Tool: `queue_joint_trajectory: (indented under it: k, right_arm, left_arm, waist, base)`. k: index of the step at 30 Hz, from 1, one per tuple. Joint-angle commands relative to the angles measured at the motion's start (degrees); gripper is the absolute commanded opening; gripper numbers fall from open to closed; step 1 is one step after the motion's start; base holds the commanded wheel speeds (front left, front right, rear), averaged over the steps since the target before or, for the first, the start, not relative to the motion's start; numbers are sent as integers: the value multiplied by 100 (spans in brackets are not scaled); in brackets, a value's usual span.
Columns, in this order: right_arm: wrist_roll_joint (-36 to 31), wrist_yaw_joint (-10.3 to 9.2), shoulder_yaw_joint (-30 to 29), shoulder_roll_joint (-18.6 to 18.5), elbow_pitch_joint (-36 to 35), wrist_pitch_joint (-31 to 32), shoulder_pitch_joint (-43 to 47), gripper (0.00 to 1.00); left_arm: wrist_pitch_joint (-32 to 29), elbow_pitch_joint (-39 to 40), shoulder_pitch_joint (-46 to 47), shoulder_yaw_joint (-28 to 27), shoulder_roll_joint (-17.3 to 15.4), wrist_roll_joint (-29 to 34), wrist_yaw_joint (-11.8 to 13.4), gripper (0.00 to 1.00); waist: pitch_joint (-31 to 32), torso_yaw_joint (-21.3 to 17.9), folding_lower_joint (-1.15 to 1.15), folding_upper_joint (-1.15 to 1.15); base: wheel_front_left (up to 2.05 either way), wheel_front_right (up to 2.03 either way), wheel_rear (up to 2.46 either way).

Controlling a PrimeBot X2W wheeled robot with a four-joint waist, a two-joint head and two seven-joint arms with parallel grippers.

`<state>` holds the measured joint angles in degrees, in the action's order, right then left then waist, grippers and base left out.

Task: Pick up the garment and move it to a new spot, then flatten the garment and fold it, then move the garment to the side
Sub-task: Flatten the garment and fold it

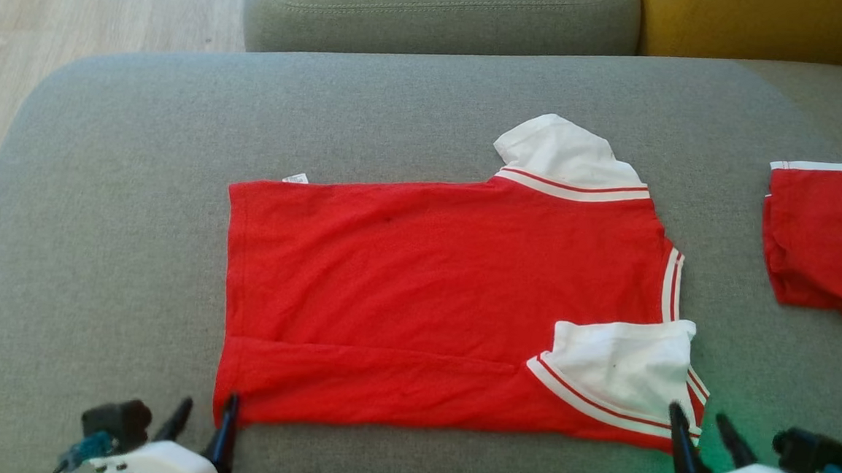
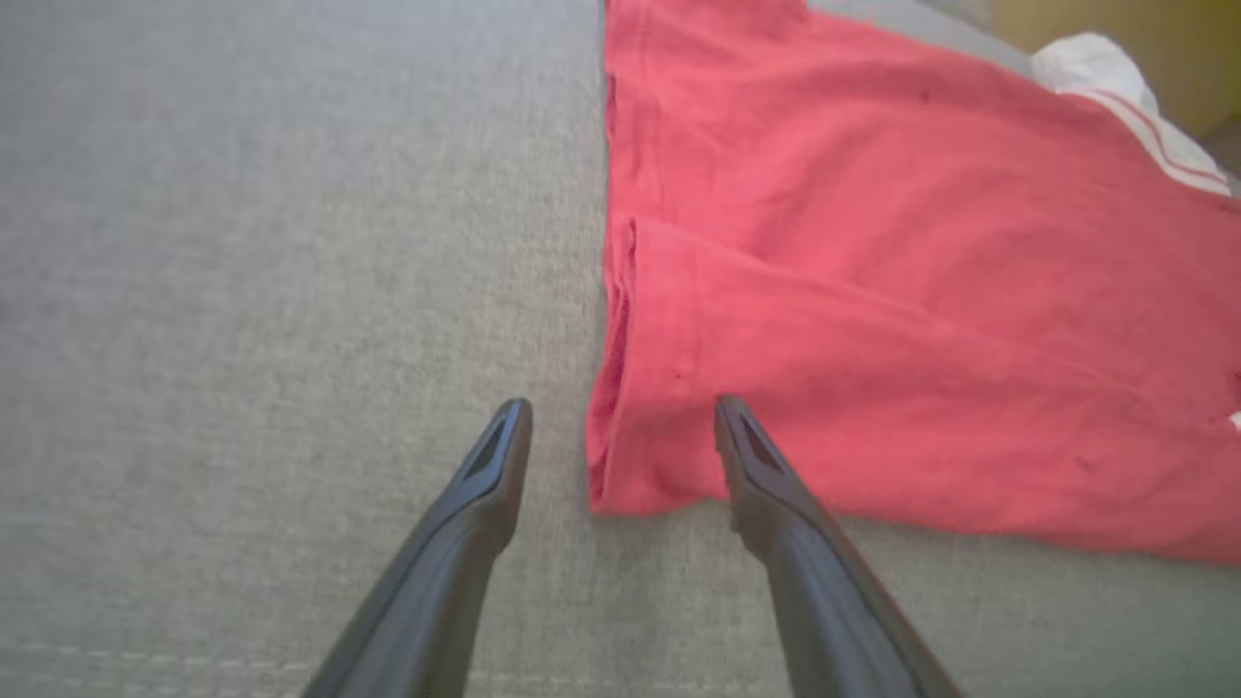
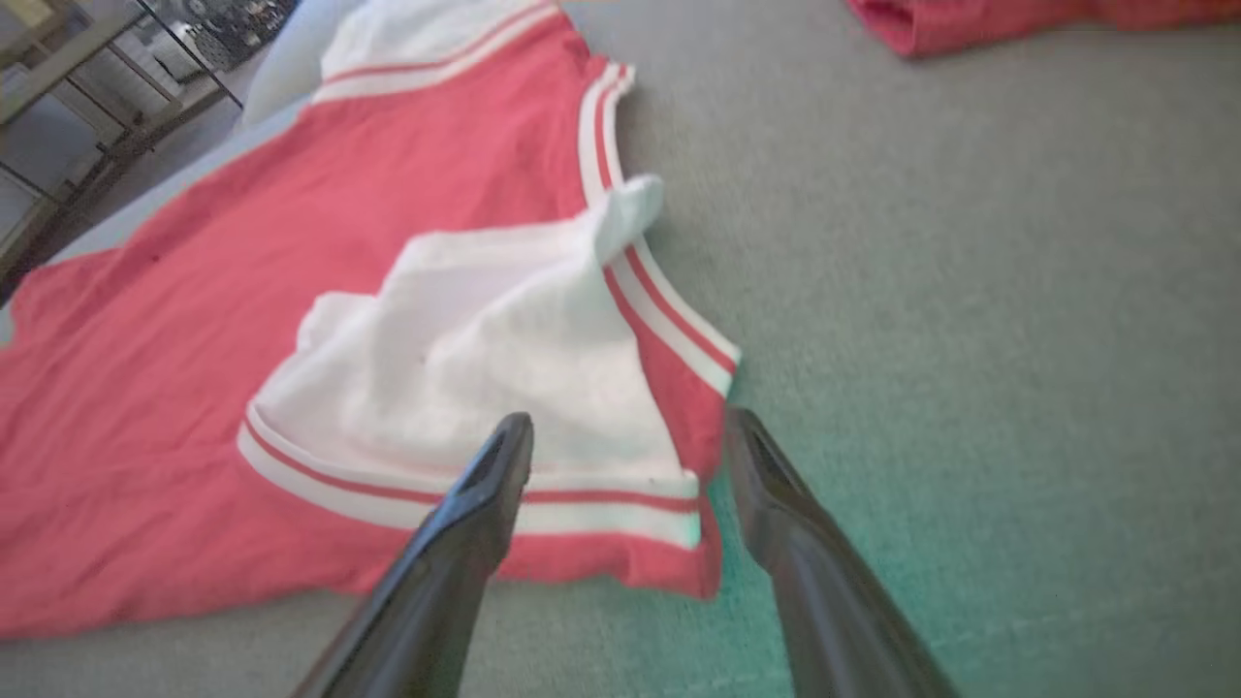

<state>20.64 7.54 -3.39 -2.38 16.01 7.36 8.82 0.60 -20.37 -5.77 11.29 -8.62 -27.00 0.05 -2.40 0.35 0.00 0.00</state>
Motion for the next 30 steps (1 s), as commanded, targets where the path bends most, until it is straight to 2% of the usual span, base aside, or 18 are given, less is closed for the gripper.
queue_joint_trajectory:
  k: [1,6,10,16,19,23,30]
  right_arm:
    - [-75,-5,149,-50,-302,-167,-245,100]
    - [-473,-5,173,-50,-966,-641,-448,100]
    - [-729,-5,235,-50,-1507,-835,-675,100]
    - [-800,-5,406,-50,-1877,-834,-1014,100]
    - [-791,-5,425,-50,-1909,-833,-1122,100]
    - [-745,-5,461,-50,-1950,-847,-1278,100]
    - [-671,-5,646,-50,-1907,-900,-1672,100]
  left_arm:
    - [178,258,242,-217,-77,64,58,100]
    - [598,728,395,-225,-31,158,96,100]
    - [848,1130,709,-251,-134,402,227,100]
    - [782,1229,1328,-181,-215,581,280,100]
    - [627,1017,1681,-141,-221,547,222,100]
    - [413,589,2320,-132,-222,377,25,100]
    - [-9,-670,3577,-250,-386,12,-365,100]
  waist:
    - [3,-5,0,0]
    - [22,2,0,0]
    - [-21,13,0,0]
    - [-243,-24,0,0]
    - [-411,-24,0,0]
    - [-775,-70,0,0]
    - [-1494,-281,0,0]
  base:
    - [0,0,0]
    - [0,0,0]
    - [0,0,0]
    - [0,0,0]
    - [0,0,0]
    - [0,0,0]
    - [0,0,0]
